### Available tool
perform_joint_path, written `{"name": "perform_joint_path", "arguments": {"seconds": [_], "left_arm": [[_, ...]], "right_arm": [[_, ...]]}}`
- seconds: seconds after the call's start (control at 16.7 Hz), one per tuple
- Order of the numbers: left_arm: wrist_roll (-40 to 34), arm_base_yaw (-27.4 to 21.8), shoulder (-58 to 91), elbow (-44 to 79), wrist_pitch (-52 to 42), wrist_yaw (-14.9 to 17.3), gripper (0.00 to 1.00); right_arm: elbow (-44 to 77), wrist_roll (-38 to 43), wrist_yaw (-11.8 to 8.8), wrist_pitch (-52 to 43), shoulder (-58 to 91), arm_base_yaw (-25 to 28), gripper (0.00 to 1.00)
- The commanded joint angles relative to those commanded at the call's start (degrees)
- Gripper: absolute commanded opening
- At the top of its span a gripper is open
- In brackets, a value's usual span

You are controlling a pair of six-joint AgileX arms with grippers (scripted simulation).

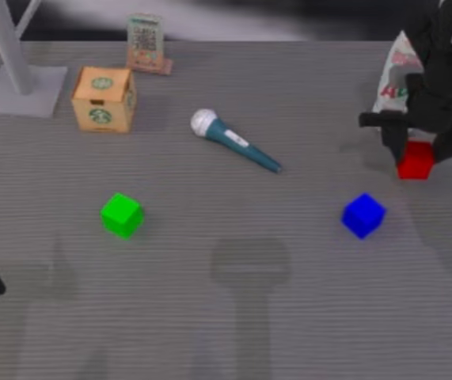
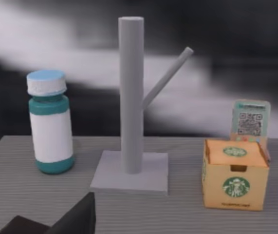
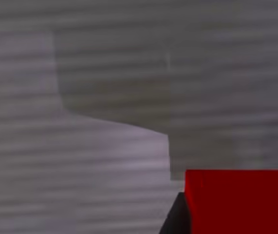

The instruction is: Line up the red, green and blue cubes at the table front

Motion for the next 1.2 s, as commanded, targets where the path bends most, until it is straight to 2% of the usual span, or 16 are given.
{"name": "perform_joint_path", "arguments": {"seconds": [0.24, 0.54, 0.66, 0.9, 1.2], "left_arm": [[0.0, 0.0, 0.0, 0.0, 0.0, 0.0, 1.0], [0.0, 0.0, 0.0, 0.0, 0.0, 0.0, 1.0], [0.0, 0.0, 0.0, 0.0, 0.0, 0.0, 1.0], [0.0, 0.0, 0.0, 0.0, 0.0, 0.0, 1.0], [0.0, 0.0, 0.0, 0.0, 0.0, 0.0, 1.0]], "right_arm": [[4.2, -0.1, 0.0, -6.4, -2.2, 0.3, 0.0], [4.3, 0.1, 0.0, -6.4, -2.1, 0.1, 0.0], [4.7, 2.1, 0.0, -6.8, -1.9, 2.1, 0.0], [6.1, 12.1, 0.3, -8.1, -1.5, 12.8, 0.0], [6.9, 29.7, 0.5, -10.1, -1.7, 33.2, 0.0]]}}
